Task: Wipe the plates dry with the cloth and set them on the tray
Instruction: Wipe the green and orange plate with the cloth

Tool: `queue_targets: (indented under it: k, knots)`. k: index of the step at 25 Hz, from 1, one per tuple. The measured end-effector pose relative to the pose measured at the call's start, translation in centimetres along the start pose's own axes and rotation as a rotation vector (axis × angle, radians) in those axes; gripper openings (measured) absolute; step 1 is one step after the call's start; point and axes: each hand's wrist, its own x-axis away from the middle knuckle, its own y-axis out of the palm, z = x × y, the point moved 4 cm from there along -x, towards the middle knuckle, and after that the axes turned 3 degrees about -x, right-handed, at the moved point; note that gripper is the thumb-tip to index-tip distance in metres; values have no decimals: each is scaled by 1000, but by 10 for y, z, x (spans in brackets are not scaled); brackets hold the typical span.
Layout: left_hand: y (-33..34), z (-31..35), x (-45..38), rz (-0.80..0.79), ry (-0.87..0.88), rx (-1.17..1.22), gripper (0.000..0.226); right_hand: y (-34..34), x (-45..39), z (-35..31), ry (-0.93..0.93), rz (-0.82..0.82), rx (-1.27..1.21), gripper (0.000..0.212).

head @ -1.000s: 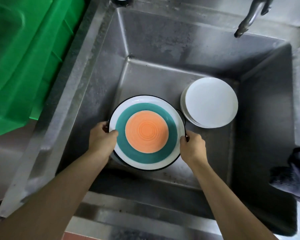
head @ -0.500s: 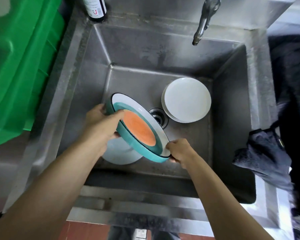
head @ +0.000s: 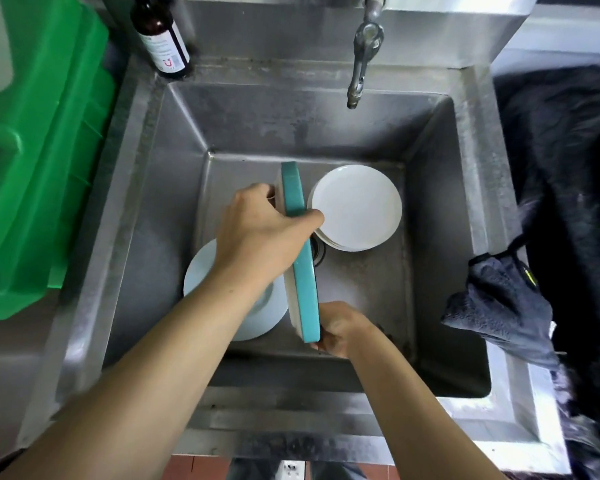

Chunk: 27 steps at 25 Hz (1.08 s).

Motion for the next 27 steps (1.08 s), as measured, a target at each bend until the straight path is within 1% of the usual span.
queue_targets:
  k: [1,3,4,6,7,8,10,11,13,15,18,19,20,21,22,23,24,25,26,27]
  knots:
    - [-1,-3,-2,-3,-25,41,33,-2,-1,0,-8,26,16,19]
    - [-5,-15,-6,-9,-79,143,35,-8,-1,-1,-64,96,42,15]
    - [-7,-23,-8,-13,-97,171,31,-12,0,-2,-114,132,57,13]
    - [-12,-43,-9,-16,-158,229,19,-23,6,-7,-225,208,86,18]
    - [-14,-53,-7,-13,-207,285,19,-30,11,-10,-276,247,99,21]
    - [-15,-62,-3,5,-251,346,19,-36,17,-12,-320,278,104,23]
    - [-16,-73,6,91,-278,429,13,-44,32,-15,-384,315,89,26]
    - [-15,-74,10,147,-287,463,17,-47,40,-16,-411,330,91,26]
    - [-12,-72,17,235,-327,501,39,-52,57,-16,-472,373,122,21]
    - [-8,-66,21,291,-326,475,53,-59,71,-17,-535,407,133,19]
    - [-6,-56,25,330,-252,466,58,-71,95,-23,-578,414,203,25]
    - [-6,-54,26,323,-236,479,58,-77,105,-26,-616,453,268,27]
    - [-5,-51,28,310,-225,495,57,-87,117,-29,-694,555,362,25]
    - [-6,-50,29,296,-217,510,58,-97,129,-32,-793,708,470,21]
    - [-6,-48,30,282,-209,515,58,-110,140,-32,-870,881,573,25]
    - [-7,-47,32,265,-200,514,58,-124,148,-32,-896,1025,664,39]
    - [-7,-46,35,246,-188,508,59,-140,150,-31,-850,1104,737,56]
    - [-9,-45,38,230,-171,499,59,-158,147,-29,-739,1111,802,70]
    - [-10,-43,42,221,-154,487,58,-175,142,-25,-602,1061,847,82]
    - [-11,-42,45,217,-139,475,57,-188,135,-20,-479,987,866,89]
